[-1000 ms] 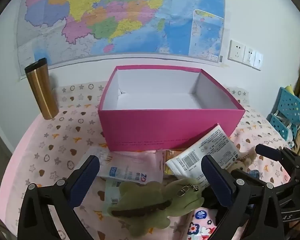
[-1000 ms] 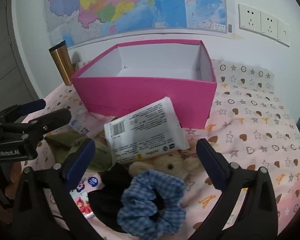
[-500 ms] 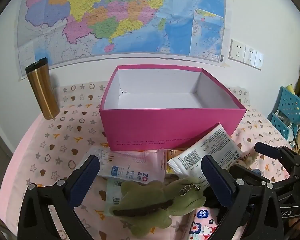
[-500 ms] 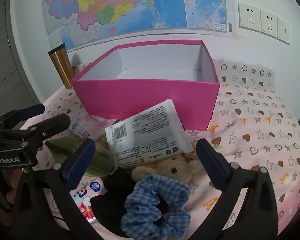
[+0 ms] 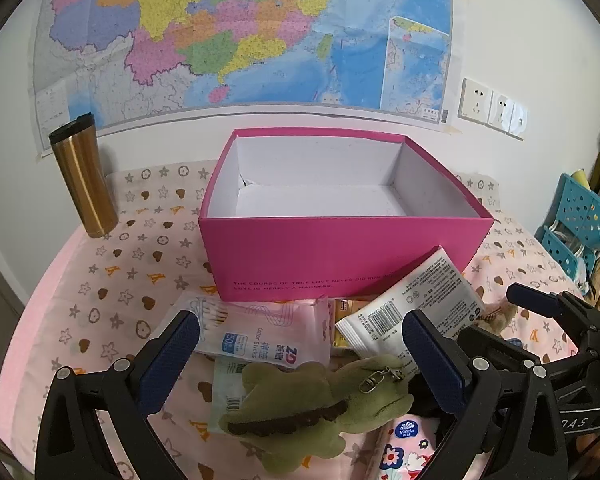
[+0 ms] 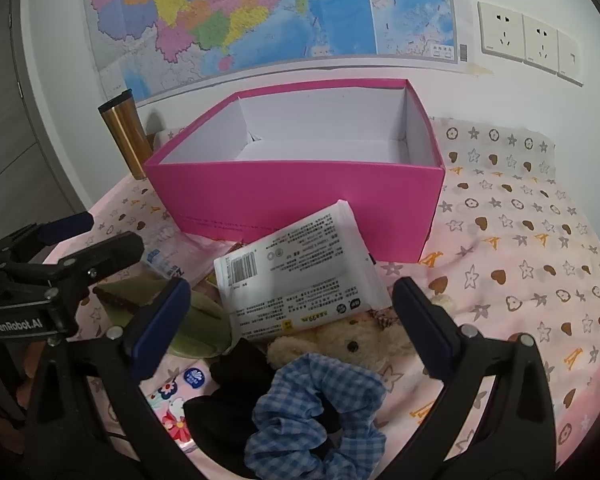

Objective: Organize soft objects

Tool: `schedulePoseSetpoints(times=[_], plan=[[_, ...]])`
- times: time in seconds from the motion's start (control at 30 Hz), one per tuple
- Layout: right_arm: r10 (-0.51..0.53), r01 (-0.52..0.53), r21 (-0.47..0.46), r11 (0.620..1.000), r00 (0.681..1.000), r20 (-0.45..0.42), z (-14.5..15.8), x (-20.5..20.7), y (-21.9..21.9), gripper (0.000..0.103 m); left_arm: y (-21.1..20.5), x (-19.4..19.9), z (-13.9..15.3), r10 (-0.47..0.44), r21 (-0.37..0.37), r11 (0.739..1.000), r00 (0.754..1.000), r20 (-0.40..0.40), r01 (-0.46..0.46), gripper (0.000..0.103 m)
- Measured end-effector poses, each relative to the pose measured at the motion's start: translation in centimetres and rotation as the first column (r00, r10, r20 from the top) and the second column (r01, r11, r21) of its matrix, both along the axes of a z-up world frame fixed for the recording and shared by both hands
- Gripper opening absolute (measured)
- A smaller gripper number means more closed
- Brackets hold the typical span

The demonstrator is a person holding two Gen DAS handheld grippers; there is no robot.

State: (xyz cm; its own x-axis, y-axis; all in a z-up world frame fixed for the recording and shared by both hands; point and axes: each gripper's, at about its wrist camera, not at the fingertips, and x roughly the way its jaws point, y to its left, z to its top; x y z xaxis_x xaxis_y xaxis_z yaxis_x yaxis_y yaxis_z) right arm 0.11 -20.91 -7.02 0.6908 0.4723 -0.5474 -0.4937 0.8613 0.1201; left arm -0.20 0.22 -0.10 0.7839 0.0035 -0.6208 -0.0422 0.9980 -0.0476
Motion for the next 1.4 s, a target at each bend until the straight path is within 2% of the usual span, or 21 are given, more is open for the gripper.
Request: schedulePoseSetpoints(times=[0.9, 1.4], plan=[[0.026, -0.026, 0.016, 1.000, 0.999, -0.021, -0.4, 0.4, 0.3, 0.101, 0.2, 0.4, -0.6, -0.001, -0.006, 1.000, 1.000, -0.011, 0.001, 0.103], [0.096, -0.095, 0.023, 0.995, 0.994, -0.048, -0.4, 0.5, 1.3, 0.100, 1.1, 0.1, -0.9, -0.023, -0.017, 1.000, 1.000, -0.013, 0.023, 0.103]])
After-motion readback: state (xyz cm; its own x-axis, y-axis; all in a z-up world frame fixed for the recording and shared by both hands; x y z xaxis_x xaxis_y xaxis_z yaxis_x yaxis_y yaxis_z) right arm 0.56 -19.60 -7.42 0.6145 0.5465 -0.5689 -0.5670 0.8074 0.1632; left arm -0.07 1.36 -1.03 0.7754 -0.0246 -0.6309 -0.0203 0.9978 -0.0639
